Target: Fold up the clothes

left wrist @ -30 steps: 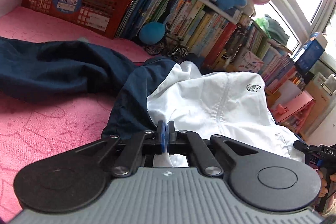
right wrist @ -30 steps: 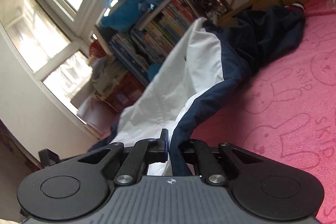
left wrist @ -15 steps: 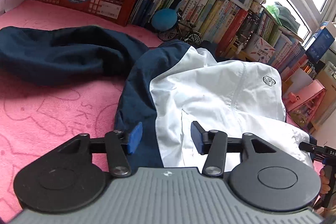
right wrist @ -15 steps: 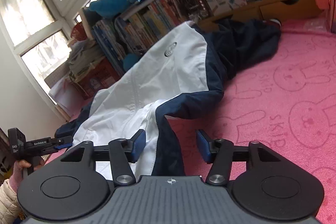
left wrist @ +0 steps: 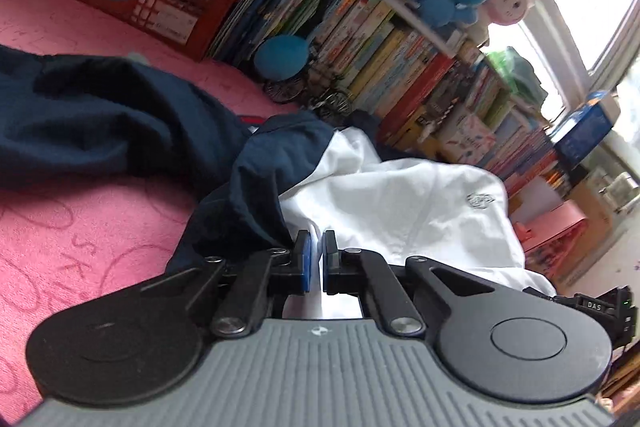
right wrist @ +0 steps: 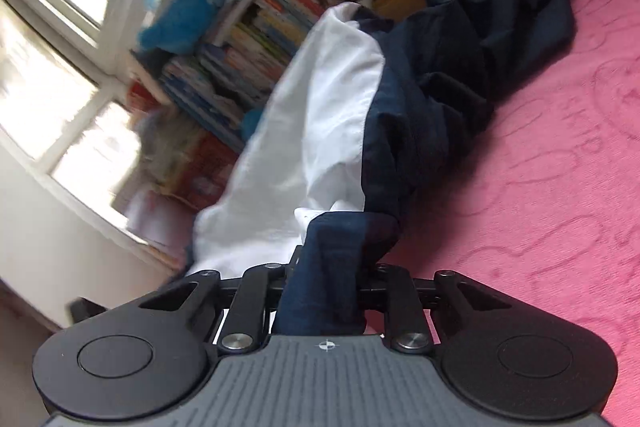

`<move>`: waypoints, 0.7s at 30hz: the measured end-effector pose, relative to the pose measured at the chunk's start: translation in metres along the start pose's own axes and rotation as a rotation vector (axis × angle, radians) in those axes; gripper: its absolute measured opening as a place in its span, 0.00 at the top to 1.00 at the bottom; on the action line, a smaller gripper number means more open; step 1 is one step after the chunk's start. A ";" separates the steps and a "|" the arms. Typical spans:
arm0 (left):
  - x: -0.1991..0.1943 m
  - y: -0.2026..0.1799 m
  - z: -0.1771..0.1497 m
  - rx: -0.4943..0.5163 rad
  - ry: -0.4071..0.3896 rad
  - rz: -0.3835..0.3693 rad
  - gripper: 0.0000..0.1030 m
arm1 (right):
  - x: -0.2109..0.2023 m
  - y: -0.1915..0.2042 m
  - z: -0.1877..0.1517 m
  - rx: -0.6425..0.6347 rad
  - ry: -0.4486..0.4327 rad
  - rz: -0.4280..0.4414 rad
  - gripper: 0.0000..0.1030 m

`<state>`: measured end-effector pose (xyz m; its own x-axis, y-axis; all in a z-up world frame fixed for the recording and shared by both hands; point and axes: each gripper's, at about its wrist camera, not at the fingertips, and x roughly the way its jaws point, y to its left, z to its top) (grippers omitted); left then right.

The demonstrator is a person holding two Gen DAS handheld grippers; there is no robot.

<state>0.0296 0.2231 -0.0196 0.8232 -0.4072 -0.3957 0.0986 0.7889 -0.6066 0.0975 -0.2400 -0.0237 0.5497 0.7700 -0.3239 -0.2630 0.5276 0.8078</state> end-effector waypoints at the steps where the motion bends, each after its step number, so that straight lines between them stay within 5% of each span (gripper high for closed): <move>1: -0.010 -0.003 0.003 -0.003 -0.025 -0.038 0.98 | -0.010 0.003 0.000 0.012 -0.016 0.063 0.79; 6: -0.053 -0.023 0.015 0.019 -0.127 -0.241 0.97 | -0.054 0.033 -0.001 -0.082 -0.097 0.108 0.83; 8: -0.056 -0.030 0.012 0.068 -0.107 -0.197 0.92 | -0.068 0.043 -0.005 -0.137 -0.120 0.101 0.83; 9: -0.054 -0.032 0.010 0.096 -0.085 -0.153 0.81 | -0.075 0.049 -0.006 -0.164 -0.131 0.098 0.84; 11: -0.042 -0.028 0.002 0.121 -0.037 -0.051 0.59 | -0.074 0.054 -0.012 -0.251 -0.123 -0.037 0.81; 12: -0.035 -0.023 -0.001 0.110 -0.016 0.001 0.42 | -0.072 0.057 -0.014 -0.298 -0.115 -0.118 0.72; 13: -0.028 -0.018 -0.004 0.096 0.004 0.031 0.35 | -0.065 0.055 -0.018 -0.323 -0.095 -0.178 0.66; 15: -0.013 -0.008 -0.008 0.069 0.040 0.064 0.28 | -0.049 0.044 -0.022 -0.315 -0.047 -0.233 0.46; 18: 0.010 -0.005 -0.011 0.078 0.093 0.082 0.12 | -0.028 0.033 -0.028 -0.322 -0.020 -0.300 0.37; 21: 0.034 -0.006 -0.015 0.127 0.125 0.157 0.07 | -0.008 0.026 -0.026 -0.337 -0.007 -0.337 0.32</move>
<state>0.0491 0.1974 -0.0398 0.7589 -0.3229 -0.5655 0.0510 0.8952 -0.4427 0.0653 -0.2231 -0.0130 0.6535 0.5342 -0.5363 -0.3109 0.8354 0.4532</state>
